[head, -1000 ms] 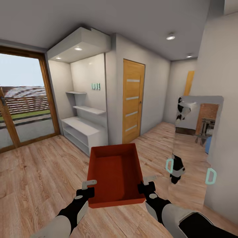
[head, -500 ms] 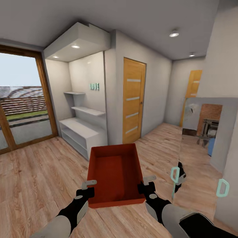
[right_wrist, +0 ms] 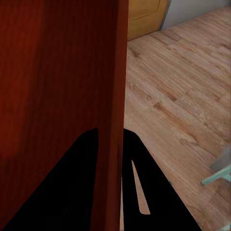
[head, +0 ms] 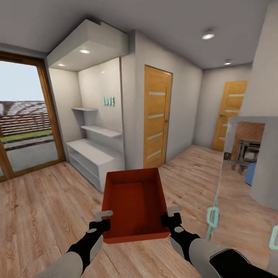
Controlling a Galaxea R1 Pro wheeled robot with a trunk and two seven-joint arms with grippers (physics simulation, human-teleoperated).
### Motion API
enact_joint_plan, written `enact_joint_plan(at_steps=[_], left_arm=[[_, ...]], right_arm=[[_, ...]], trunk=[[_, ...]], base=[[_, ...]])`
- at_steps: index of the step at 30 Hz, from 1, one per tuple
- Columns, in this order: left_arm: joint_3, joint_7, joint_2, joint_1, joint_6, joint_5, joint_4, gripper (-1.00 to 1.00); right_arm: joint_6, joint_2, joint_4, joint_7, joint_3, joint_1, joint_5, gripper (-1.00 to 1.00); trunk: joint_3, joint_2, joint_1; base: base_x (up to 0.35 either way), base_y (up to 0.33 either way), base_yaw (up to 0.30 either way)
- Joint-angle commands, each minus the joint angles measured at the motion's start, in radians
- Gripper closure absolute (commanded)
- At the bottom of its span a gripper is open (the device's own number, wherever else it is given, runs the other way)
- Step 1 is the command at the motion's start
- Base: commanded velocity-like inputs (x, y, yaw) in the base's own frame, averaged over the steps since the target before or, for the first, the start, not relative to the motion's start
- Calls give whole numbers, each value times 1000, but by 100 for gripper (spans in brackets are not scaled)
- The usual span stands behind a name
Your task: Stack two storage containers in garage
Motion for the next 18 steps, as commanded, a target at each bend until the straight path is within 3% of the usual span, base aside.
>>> enact_joint_plan(at_steps=[1,6,18], left_arm=[[2,8,15,1,-2,-6,3,100],[2,9,15,1,-2,-6,5,100],[2,9,20,1,-15,-6,12,100]], right_arm=[[-43,1,-13,-5,-19,-2,4,100],[-43,1,-13,-5,-19,-2,5,100],[-48,1,-13,-5,-20,-2,4,100]], trunk=[[0,-1,1],[0,-1,1],[0,-1,1]], base=[[315,0,0],[199,0,0],[56,0,0]])
